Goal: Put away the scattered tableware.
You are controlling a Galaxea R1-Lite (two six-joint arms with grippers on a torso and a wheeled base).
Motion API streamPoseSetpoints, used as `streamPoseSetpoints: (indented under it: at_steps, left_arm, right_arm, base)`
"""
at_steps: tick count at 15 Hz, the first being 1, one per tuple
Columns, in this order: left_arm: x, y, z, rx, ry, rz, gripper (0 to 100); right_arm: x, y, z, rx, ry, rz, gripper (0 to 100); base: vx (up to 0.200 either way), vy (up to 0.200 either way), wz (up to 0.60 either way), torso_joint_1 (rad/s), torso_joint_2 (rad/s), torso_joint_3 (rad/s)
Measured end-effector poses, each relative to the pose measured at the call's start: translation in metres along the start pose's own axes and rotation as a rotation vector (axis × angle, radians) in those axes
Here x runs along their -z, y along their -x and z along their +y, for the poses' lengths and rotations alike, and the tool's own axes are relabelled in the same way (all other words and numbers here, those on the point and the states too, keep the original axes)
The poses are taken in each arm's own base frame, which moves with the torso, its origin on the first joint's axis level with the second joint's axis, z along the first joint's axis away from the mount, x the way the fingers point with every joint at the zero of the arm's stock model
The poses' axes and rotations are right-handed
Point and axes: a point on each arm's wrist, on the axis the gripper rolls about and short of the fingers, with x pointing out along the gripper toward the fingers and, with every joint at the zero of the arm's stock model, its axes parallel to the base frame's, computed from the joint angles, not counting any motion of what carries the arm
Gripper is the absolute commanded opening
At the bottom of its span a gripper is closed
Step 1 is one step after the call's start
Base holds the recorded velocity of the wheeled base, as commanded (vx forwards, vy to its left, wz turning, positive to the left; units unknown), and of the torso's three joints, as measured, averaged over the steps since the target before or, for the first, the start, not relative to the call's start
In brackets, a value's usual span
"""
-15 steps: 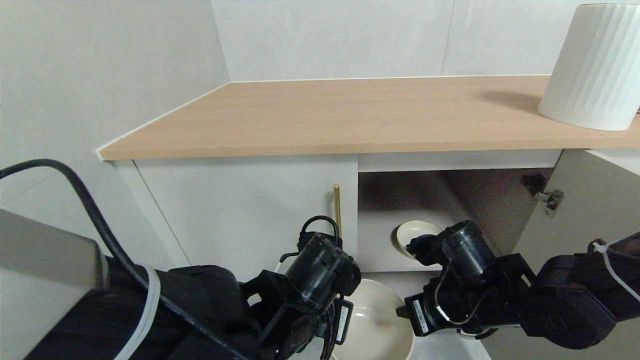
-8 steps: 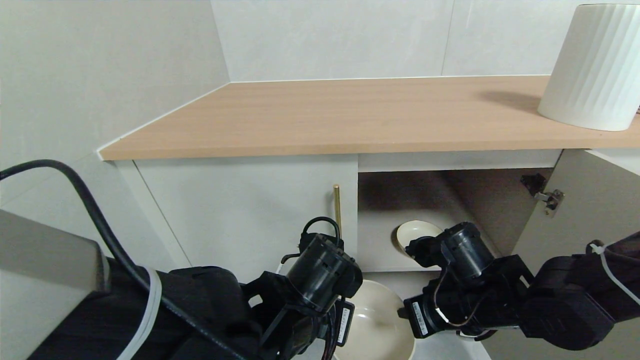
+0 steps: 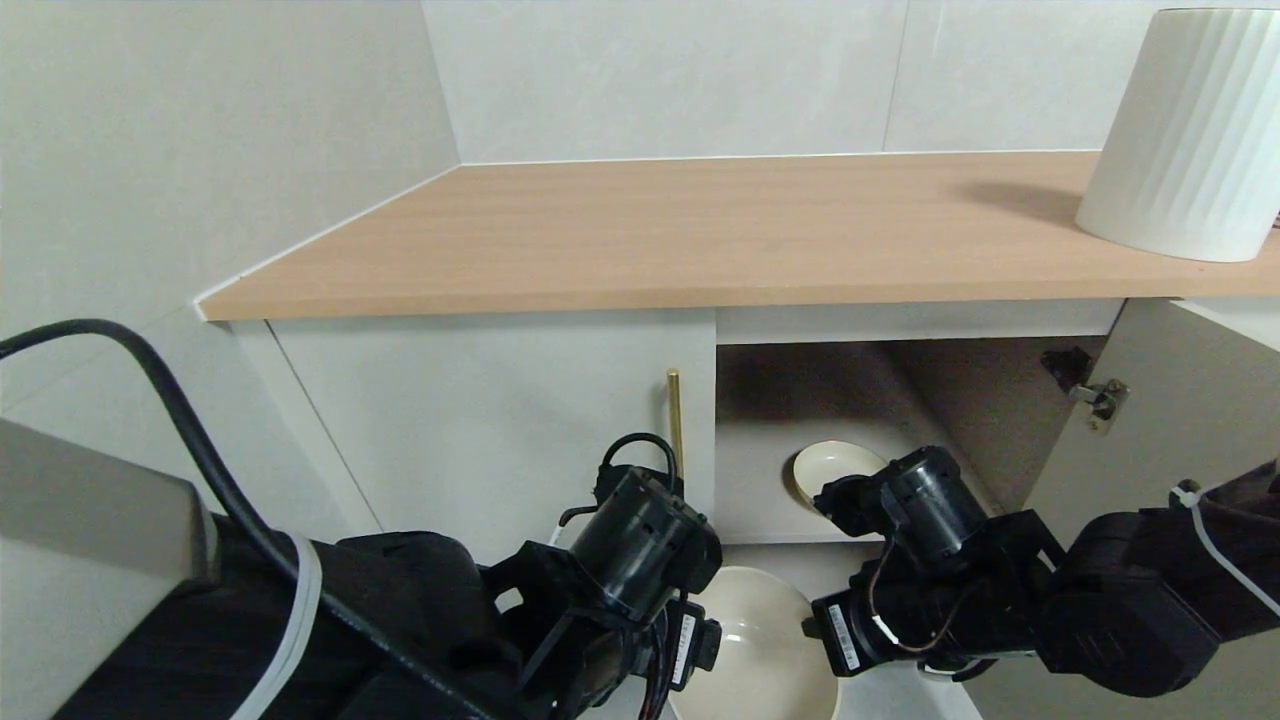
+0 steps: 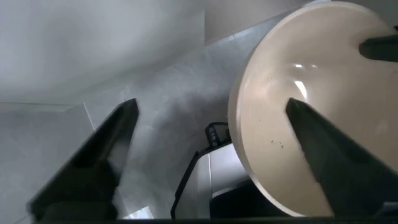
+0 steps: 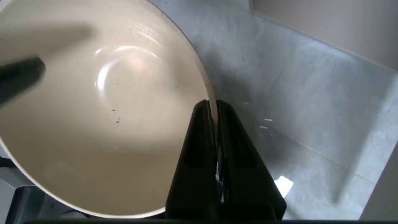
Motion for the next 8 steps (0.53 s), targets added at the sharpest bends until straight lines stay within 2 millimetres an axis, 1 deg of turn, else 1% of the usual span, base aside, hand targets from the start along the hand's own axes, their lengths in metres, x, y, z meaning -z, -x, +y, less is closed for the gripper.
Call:
streamPoseSetpoints:
  at_steps: [3,5,6,8]
  left_arm:
    - [-0.001,0.0,0.0,0.002,0.001,-0.002,100]
    - [-0.001,0.001,0.0,0.002,0.002,-0.004,100]
    - [-0.001,0.001,0.0,0.002,0.002,-0.005,100]
    - [-0.001,0.001,0.0,0.003,0.004,-0.006,100]
  right_arm:
    - [0.002,0.0,-0.001,0.011,0.007,0.009,0]
    - [0.004,-0.001,-0.004,0.057,0.028,0.008,0]
    - [0.004,-0.001,-0.007,0.084,0.032,0.003,0]
    - [0.0,-0.002,-0.021,0.154,0.0,-0.012,0]
  base:
    - [0.0,0.0,0.0,0.0,0.0,0.0]
    - [0.0,0.0,0.0,0.0,0.0,0.0]
    - [0.0,0.0,0.0,0.0,0.0,0.0]
    - [0.0,0.0,0.0,0.0,0.0,0.0]
